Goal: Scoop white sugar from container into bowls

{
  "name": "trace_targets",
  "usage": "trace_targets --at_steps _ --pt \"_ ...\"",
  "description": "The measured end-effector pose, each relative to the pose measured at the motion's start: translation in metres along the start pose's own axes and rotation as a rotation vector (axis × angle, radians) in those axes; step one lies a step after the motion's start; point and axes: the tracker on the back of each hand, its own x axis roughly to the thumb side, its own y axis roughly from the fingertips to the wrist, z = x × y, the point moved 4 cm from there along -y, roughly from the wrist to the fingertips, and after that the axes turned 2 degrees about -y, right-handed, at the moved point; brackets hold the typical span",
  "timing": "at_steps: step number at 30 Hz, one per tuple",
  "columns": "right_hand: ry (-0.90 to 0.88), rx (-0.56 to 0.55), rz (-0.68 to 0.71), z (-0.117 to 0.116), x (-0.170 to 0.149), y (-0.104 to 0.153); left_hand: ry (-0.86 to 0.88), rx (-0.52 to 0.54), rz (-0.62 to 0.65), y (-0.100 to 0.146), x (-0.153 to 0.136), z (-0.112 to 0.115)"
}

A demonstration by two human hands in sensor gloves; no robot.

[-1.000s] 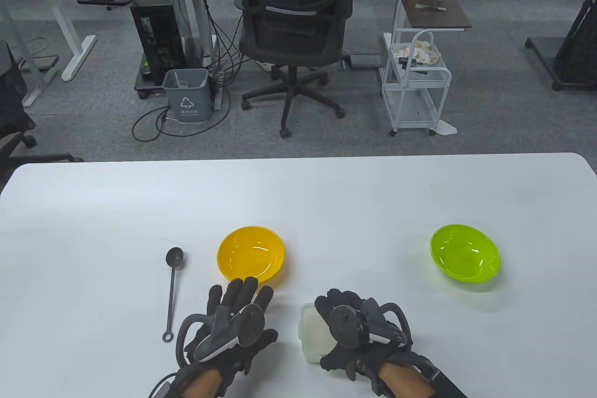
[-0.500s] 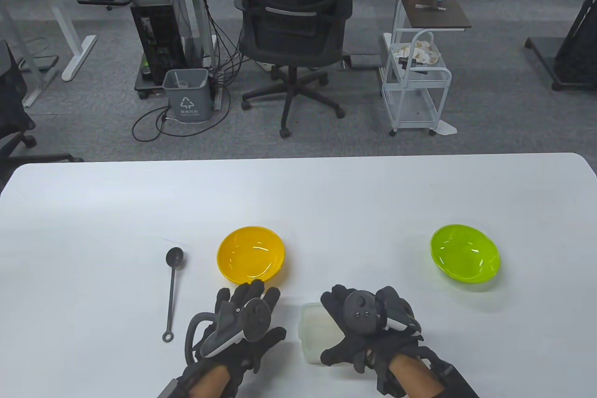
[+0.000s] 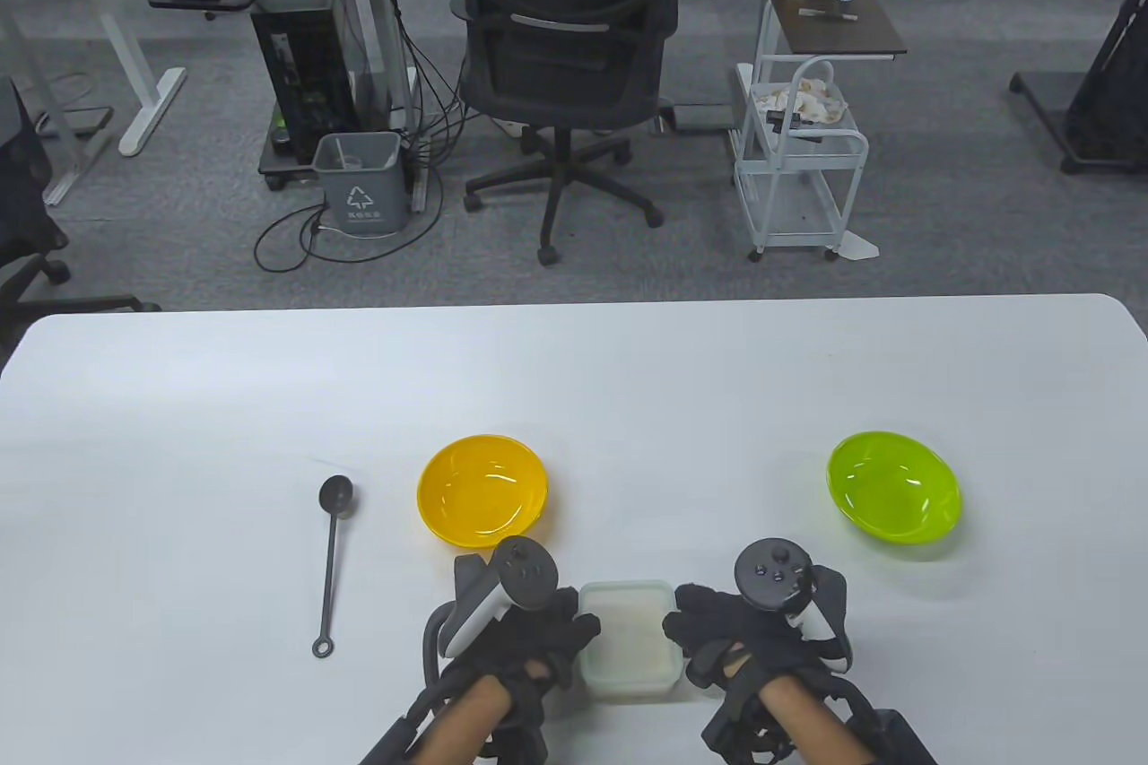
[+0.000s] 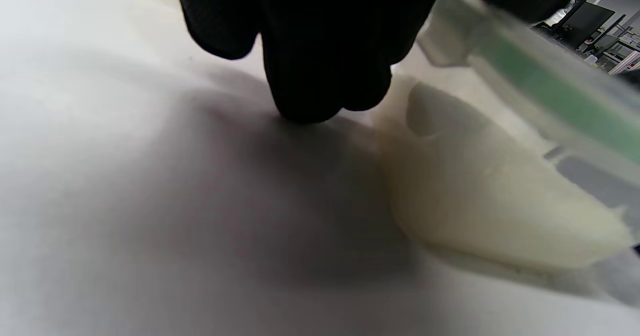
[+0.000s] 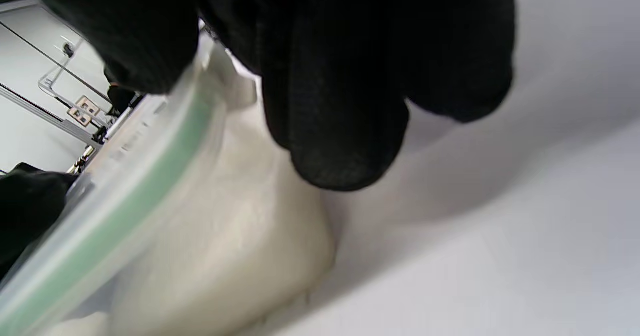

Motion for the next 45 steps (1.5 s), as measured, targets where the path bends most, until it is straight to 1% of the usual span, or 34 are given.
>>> trace_targets --at_steps 1,4,11,23,24,25,26,28,33,34,36,37,41,42,45 --pt "-0.039 -0.015 -0.016 0.001 -0.002 0.000 0.002 0.011 0.002 0.000 -0.001 0.000" --pt "-0.055 -0.007 -0.026 0.001 -0.006 -0.002 0.022 0.017 -0.011 0.001 -0.004 0.002" --pt "-0.151 0.019 -0.058 -0.002 -0.016 -0.004 0.075 -0.023 -0.015 -0.002 -0.009 0.007" --pt "-0.179 0.040 -0.078 -0.004 -0.019 -0.005 0.159 -0.093 -0.034 -0.006 -0.016 0.011" --pt "-0.187 0.042 -0.083 -0.004 -0.019 -0.004 0.164 -0.083 -0.052 -0.005 -0.019 0.010" --pt "-0.195 0.046 -0.085 -0.004 -0.020 -0.004 0.165 -0.044 -0.066 -0.004 -0.021 0.006" --pt "-0.203 0.056 -0.084 -0.006 -0.020 -0.004 0.168 -0.039 -0.037 -0.005 -0.019 0.006" --pt "-0.226 0.052 -0.094 -0.007 -0.021 -0.003 0.171 -0.042 -0.052 -0.004 -0.020 0.007" --pt "-0.207 0.048 -0.093 -0.007 -0.021 -0.004 0.179 -0.050 -0.051 -0.004 -0.020 0.007" --pt "-0.207 0.041 -0.107 -0.005 -0.022 -0.003 0.175 -0.047 -0.052 -0.004 -0.021 0.007" --pt "-0.217 -0.033 -0.084 0.001 -0.021 -0.002 0.173 -0.040 -0.051 -0.004 -0.021 0.007" --pt "-0.209 -0.039 -0.104 0.001 -0.021 -0.001 0.171 -0.041 -0.052 -0.004 -0.021 0.007" --pt "-0.144 -0.088 -0.063 0.003 -0.014 0.003 0.152 -0.019 -0.050 -0.003 -0.020 0.006" --pt "-0.097 -0.130 -0.047 0.005 -0.010 0.006 0.128 -0.001 -0.046 -0.002 -0.018 0.004" --pt "0.031 -0.210 0.004 0.007 0.000 0.013 0.053 0.064 -0.036 0.002 -0.013 0.000"
